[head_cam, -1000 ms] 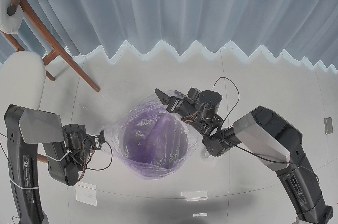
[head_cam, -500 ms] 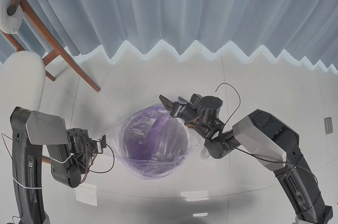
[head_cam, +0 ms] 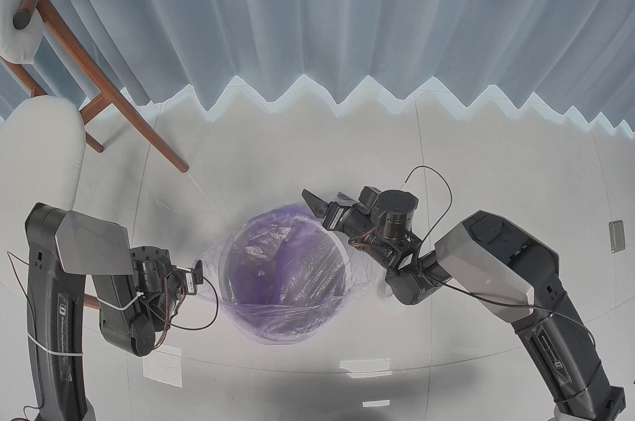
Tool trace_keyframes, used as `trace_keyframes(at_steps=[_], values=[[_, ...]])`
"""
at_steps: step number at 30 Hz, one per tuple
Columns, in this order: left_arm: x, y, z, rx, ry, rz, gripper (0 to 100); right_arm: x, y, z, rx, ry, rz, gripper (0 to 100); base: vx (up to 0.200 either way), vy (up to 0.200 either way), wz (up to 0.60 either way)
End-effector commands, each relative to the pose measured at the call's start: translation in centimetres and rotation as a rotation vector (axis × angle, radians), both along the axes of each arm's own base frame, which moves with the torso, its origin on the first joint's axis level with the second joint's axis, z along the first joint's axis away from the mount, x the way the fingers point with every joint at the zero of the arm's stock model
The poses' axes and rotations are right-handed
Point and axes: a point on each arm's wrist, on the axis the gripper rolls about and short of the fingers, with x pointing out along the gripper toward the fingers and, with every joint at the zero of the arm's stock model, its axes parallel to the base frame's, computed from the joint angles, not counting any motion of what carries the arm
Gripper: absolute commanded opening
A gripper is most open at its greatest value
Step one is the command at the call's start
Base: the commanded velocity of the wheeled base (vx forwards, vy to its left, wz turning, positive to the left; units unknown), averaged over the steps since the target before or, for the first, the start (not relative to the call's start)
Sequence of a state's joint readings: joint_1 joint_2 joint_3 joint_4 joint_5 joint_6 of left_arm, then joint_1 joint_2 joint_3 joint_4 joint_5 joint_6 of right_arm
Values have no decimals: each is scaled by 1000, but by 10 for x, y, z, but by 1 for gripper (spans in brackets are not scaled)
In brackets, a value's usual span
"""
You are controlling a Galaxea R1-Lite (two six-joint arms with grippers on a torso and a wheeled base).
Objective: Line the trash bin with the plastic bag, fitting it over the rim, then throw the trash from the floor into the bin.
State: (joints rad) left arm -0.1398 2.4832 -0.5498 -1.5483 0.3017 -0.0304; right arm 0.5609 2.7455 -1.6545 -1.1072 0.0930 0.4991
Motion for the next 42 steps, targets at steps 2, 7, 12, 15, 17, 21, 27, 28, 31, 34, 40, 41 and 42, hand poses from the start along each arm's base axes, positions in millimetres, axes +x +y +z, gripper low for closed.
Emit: trace_keyframes(at_steps=[2,7,12,15,17,21,27,28,31,34,40,41,42], values=[[-1,-1,-1,3,5,-3,100,-1,0,-6,-7,9,0,100,0,0,0],[-5,-4,3,1,4,-12,100,-3,-3,-3,8,-12,-2,100,0,0,0],[-11,-2,31,-10,-51,-9,100,-15,-7,15,39,-50,5,100,0,0,0],[-23,-3,39,-9,-42,-17,100,-23,-11,20,44,-48,6,100,0,0,0],[-33,-2,39,0,-11,-23,100,-30,-15,22,40,-41,8,100,0,0,0],[-48,-1,38,5,35,-30,100,-44,-24,30,38,-24,8,100,0,0,0],[-54,-6,41,-8,41,-76,100,-74,-37,42,53,60,49,100,0,0,0],[-54,-7,41,-8,41,-77,100,-75,-37,42,51,64,52,100,0,0,0],[-61,-8,50,-22,31,-103,100,-92,-42,51,67,94,93,100,0,0,0],[-64,-8,61,-40,1,-125,100,-99,-42,61,113,109,104,100,0,0,0],[-88,-6,90,-81,-54,-200,100,-122,-53,75,140,96,120,100,0,0,0],[-96,-8,95,-86,-54,-220,100,-130,-53,77,139,99,136,100,0,0,0],[-103,-9,98,-90,-53,-243,100,-136,-53,78,137,105,150,100,0,0,0]])
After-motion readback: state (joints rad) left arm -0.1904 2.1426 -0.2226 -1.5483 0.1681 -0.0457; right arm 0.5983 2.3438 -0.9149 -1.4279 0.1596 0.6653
